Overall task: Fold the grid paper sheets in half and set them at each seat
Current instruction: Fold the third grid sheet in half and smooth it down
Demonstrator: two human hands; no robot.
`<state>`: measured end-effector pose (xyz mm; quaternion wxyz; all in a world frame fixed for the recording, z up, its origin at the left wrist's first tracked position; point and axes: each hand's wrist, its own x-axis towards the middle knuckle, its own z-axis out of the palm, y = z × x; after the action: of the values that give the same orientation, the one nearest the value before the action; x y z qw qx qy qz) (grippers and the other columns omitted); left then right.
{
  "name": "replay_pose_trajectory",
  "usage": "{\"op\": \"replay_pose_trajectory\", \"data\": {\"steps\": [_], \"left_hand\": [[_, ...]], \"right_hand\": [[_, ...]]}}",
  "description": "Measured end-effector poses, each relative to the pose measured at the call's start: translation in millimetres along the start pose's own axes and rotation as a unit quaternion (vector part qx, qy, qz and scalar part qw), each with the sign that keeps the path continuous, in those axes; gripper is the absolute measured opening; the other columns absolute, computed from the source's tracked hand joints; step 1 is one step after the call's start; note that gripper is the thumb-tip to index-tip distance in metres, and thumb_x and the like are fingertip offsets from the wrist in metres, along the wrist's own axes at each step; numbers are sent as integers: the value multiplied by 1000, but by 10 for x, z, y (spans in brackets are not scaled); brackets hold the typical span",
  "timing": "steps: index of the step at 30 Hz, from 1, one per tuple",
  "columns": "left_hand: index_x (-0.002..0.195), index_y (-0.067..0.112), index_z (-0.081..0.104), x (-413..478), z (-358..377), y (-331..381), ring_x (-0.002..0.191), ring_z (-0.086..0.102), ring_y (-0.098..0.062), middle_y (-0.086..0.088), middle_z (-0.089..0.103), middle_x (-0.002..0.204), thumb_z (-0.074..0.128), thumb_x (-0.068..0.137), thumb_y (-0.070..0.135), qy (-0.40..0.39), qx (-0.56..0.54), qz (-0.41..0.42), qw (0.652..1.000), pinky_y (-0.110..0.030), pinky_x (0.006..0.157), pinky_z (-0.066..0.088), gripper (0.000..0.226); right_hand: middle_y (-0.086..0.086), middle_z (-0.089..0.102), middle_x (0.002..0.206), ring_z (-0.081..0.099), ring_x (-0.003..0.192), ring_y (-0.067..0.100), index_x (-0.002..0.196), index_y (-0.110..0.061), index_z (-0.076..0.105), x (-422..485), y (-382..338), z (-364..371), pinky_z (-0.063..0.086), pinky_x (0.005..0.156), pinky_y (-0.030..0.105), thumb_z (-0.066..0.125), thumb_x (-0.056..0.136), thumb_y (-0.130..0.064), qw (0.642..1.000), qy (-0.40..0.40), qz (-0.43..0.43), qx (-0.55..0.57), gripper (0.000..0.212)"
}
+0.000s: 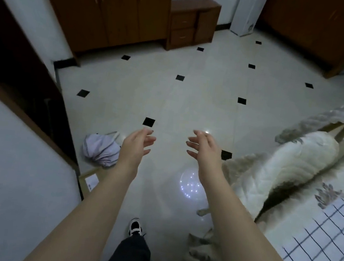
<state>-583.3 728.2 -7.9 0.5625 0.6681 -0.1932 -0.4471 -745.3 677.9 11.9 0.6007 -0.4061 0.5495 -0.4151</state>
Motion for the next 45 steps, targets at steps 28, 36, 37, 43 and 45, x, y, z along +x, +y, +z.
{"op": "replay_pose_trajectory", "data": {"steps": [28, 36, 37, 43, 45], "left_hand": [[95, 18, 67, 3201, 1127, 785, 102, 66, -22, -9, 71, 99, 49, 94, 30, -131, 83, -45, 987, -41, 92, 50, 22], [101, 12, 68, 4134, 2576, 1333, 101, 66, -20, -11, 71, 101, 54, 91, 28, -192, 134, -17, 972, -38, 89, 52, 23], [101, 11, 68, 4218, 2754, 1397, 101, 66, -20, -11, 71, 101, 54, 91, 27, -198, 138, -12, 970, -38, 90, 52, 23], [100, 11, 68, 4584, 3593, 1499, 100, 66, -20, -12, 71, 101, 54, 91, 25, -237, 151, -29, 959, -39, 89, 52, 22], [101, 11, 68, 4741, 3881, 1493, 99, 66, -20, -12, 71, 100, 55, 91, 26, -250, 162, -41, 954, -38, 88, 52, 23]], "right_hand": [[11, 66, 83, 64, 73, 22, 89, -13, 62, 3057, -170, 499, 53, 66, 32, 50, 94, -26, 981, 179, 71, 31, 19], [12, 65, 84, 64, 75, 22, 93, -10, 62, 4317, -850, -173, 55, 74, 38, 48, 95, -26, 967, 242, 65, 52, 21], [11, 65, 84, 63, 75, 22, 95, -9, 62, 4444, -927, -266, 54, 73, 37, 48, 96, -25, 964, 253, 62, 55, 22], [10, 65, 83, 63, 73, 21, 90, -12, 63, 4997, -1099, -662, 54, 72, 36, 48, 95, -26, 948, 298, 75, 77, 21], [10, 64, 83, 63, 73, 21, 93, -9, 63, 5195, -1137, -792, 54, 71, 35, 48, 96, -25, 942, 316, 82, 84, 22]]}}
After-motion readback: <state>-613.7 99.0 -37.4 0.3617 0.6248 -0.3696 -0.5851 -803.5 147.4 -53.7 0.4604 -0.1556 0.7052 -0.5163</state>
